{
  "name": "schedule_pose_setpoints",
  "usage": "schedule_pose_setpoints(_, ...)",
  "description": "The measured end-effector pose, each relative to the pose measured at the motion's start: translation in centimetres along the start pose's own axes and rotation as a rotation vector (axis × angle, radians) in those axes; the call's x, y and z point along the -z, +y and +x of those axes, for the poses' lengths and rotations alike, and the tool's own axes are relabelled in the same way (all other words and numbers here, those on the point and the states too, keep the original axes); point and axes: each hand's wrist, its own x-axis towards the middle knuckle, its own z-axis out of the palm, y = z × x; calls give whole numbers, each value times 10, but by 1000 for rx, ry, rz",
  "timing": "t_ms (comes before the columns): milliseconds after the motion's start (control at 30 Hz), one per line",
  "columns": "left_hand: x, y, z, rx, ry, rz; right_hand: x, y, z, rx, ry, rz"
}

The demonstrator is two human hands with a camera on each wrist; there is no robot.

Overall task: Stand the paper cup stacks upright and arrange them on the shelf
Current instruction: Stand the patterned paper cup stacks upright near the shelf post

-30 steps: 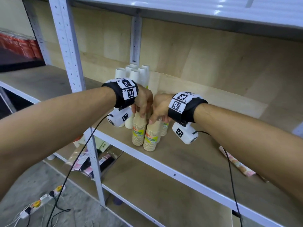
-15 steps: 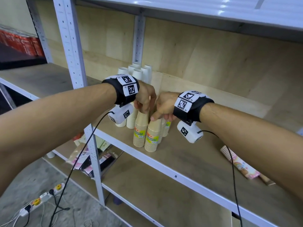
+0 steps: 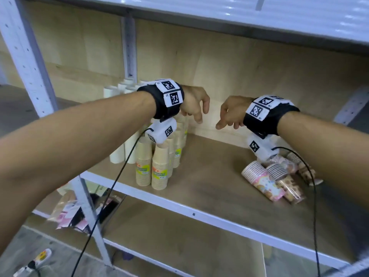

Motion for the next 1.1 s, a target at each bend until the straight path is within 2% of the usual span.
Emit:
schedule_pose_setpoints(333,-71,95,50,-308,-9,-17,-42,135,-34,-341,2,-66)
schedule_pose_setpoints(500,-109,134,65,-440,-62,-2,-77,188,-56,-470,20,22)
schedule_pose_setpoints(633,-138,155,75,-503,-105,7,-107,220,-71,-510,-14,65)
schedule_pose_setpoints(800,-172,173,87,-553,-131,60,-140,239,-84,-539,68,175)
schedule_pose_setpoints(867,-186,179,90,-586,-144,84,-147,239,-88,-533,1,234)
schedule_pose_setpoints(967,-201,187,93,-621,-148,147,-162,255,-79,-527,1,265)
schedule_pose_setpoints(1033,-207,190,95,-643,-136,194,-200,304,-54,-486,11,279)
schedule_pose_setpoints(1100,-214,191,98,-659,-123,240,-201,299,-59,-476,31,248)
